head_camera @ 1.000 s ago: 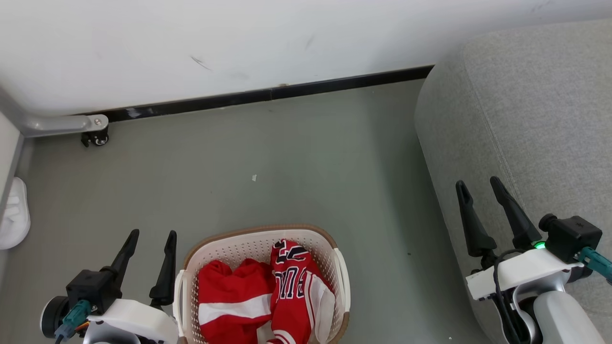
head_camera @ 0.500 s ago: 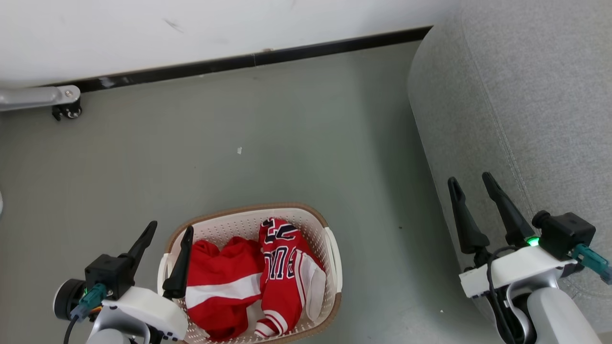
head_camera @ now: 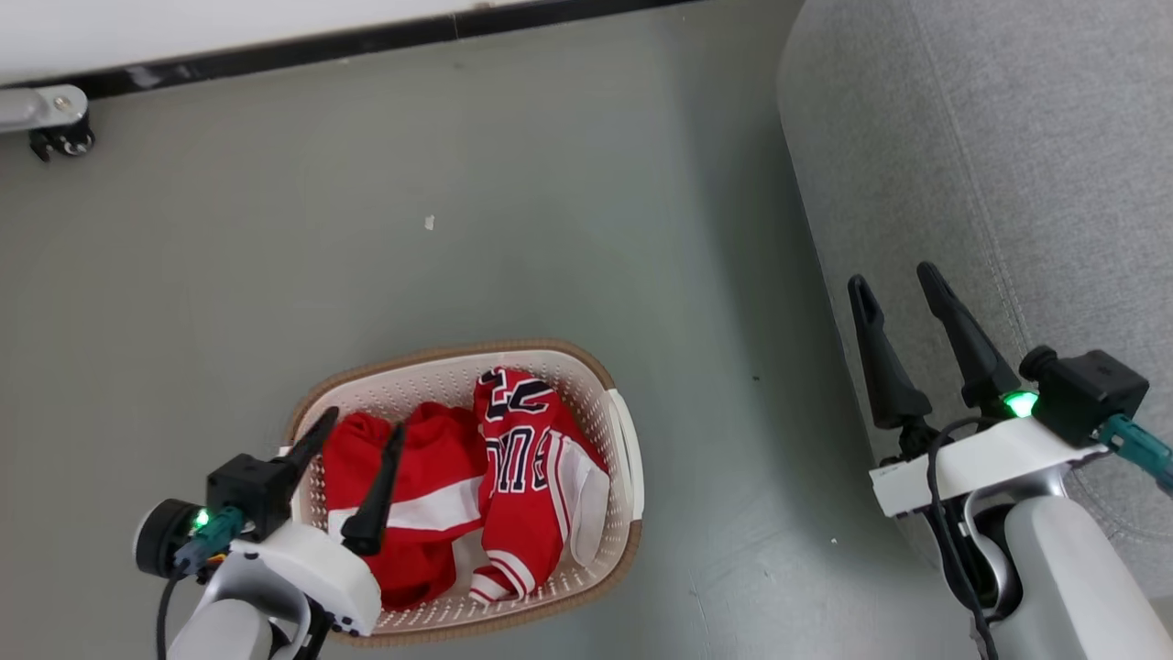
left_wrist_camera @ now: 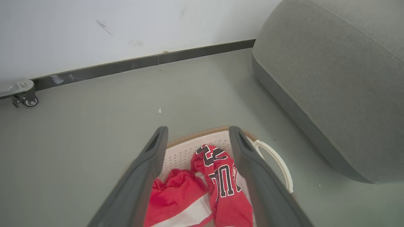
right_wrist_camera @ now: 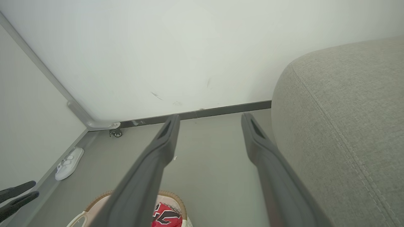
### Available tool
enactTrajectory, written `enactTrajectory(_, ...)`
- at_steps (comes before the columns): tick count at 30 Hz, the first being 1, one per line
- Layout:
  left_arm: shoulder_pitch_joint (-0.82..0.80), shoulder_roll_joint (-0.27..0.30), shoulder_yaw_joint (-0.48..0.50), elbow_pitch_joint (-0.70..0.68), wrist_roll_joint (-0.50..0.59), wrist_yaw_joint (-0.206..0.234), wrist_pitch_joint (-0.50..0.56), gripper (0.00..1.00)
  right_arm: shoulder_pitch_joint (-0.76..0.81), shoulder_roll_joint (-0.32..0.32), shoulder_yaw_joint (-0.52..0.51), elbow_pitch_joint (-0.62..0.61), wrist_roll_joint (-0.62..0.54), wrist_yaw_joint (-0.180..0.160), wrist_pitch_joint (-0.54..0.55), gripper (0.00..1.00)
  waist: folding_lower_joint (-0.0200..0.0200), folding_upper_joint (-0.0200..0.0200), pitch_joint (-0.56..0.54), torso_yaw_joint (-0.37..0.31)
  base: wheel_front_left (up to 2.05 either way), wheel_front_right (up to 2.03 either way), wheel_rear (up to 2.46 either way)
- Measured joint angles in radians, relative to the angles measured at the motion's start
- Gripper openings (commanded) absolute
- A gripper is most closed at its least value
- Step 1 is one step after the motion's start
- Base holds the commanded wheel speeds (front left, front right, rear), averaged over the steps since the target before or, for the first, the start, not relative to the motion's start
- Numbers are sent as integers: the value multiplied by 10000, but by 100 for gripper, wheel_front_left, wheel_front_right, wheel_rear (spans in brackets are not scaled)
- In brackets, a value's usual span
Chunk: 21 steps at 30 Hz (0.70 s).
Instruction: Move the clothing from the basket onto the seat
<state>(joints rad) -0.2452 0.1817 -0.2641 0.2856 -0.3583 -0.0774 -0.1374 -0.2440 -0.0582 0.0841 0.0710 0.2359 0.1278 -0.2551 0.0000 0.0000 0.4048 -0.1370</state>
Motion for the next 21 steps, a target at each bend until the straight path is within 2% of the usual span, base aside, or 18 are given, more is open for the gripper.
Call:
enactTrajectory(13,-791,-21,-685,1026,226,-299,433,100,-645,35,201,-109,0,0,0,100,0,0,1106,-215,0,0,0)
enactTrajectory(21,-1349,-50,-1045,1785,176,-324,675,100,-1194,40,318,-272,0,0,0,100,0,0,1782,-337,0,0,0)
